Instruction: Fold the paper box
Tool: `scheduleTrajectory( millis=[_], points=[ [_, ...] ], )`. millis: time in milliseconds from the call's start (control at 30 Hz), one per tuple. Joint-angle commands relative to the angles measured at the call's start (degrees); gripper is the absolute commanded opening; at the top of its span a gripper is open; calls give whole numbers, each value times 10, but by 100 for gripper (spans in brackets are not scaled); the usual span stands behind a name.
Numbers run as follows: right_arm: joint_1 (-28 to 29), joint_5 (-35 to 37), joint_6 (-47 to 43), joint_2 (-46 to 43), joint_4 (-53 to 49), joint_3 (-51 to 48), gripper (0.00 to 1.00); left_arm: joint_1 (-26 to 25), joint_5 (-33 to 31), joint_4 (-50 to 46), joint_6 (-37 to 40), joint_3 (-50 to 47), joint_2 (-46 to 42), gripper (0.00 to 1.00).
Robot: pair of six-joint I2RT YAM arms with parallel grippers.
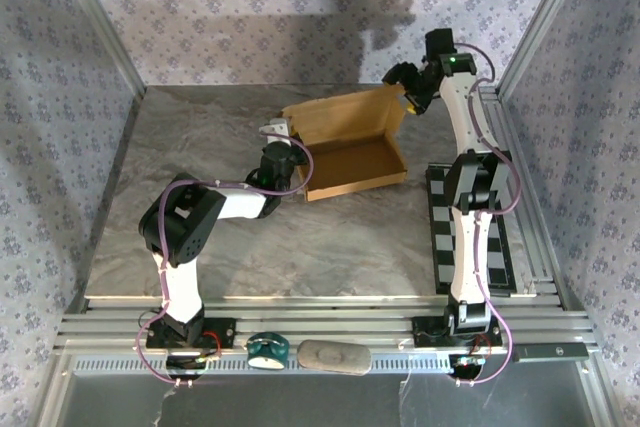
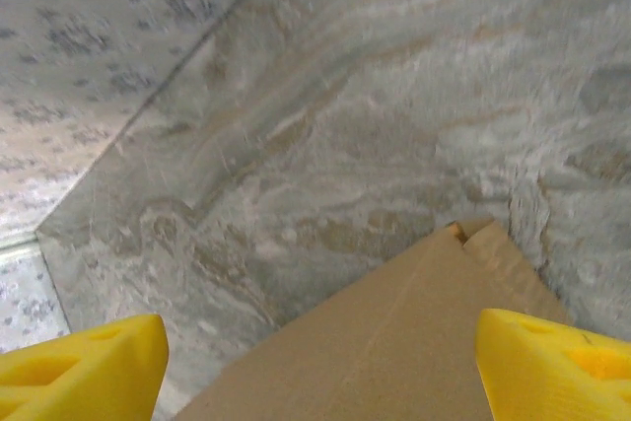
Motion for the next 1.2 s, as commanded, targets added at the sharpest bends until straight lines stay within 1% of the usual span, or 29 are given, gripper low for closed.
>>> scheduleTrajectory(
  millis=[0, 100, 167, 367, 567, 700, 767, 1033, 1133, 1167],
  points=[
    [9, -64, 62, -59, 24, -48, 82, -5, 13, -127, 5, -17, 19, 0],
    [12, -92, 96, -66, 29, -65, 82, -6, 14, -127, 5, -16, 18, 0],
    [17, -96, 108, -70, 22, -68, 81, -5, 14, -127, 5, -16, 17, 0],
    [27, -94, 133, -86, 44, -103, 74, -4, 14, -135, -2, -12, 13, 0],
    [37, -85, 116, -108, 44, -157, 71, 1, 1, -136, -15, 0, 7, 0],
    [34, -75, 99, -127, 44, -196, 66, 11, 9, -152, -27, 25, 12, 0],
    [32, -78, 95, -135, 46, -215, 62, 15, 16, -156, -36, 35, 16, 0],
    [37, -80, 117, -171, 81, -285, 52, 18, 28, -163, -63, 47, 23, 0],
    [39, -75, 120, -185, 86, -301, 51, 18, 33, -160, -64, 43, 20, 0],
    [38, -72, 119, -189, 87, -307, 50, 18, 34, -158, -63, 41, 17, 2]
  ],
)
